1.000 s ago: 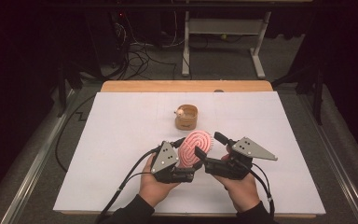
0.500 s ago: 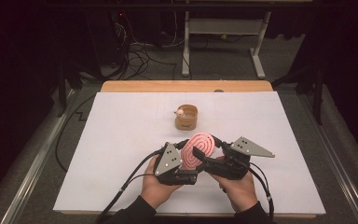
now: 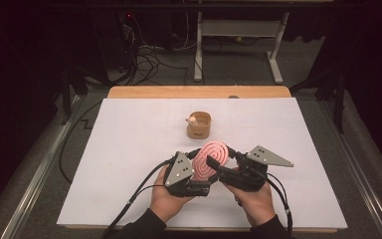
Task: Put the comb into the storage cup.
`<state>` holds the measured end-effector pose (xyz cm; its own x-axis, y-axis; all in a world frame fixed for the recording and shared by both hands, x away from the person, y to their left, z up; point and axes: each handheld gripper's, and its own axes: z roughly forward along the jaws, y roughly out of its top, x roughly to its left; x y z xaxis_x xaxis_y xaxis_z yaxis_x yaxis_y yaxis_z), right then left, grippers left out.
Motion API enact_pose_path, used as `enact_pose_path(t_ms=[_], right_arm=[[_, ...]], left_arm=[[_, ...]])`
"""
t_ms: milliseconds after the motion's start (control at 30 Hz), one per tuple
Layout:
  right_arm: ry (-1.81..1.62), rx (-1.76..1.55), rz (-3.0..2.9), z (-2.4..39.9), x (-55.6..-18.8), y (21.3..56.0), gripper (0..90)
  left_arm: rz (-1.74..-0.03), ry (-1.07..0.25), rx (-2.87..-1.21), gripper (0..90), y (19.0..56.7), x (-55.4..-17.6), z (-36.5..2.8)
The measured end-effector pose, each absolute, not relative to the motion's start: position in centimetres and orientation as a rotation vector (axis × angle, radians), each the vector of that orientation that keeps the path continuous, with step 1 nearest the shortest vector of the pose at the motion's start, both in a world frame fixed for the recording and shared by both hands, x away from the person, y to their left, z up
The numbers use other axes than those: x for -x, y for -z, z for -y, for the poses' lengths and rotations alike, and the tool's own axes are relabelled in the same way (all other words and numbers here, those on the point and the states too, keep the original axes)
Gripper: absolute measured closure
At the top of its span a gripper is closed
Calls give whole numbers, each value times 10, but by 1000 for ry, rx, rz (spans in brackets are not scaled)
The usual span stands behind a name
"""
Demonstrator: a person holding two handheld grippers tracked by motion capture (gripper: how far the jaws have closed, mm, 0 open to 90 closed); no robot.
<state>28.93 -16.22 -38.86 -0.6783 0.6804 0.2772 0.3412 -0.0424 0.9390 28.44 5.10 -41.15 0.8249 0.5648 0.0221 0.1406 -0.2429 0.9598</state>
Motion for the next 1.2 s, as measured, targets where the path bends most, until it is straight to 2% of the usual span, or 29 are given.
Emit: enact_pose_path(t_ms=[1200], right_arm=[[-1826,-1161,-1968,166,-289,385,446]], left_arm=[[-542,-474,-1791,183,409,-282,-51]])
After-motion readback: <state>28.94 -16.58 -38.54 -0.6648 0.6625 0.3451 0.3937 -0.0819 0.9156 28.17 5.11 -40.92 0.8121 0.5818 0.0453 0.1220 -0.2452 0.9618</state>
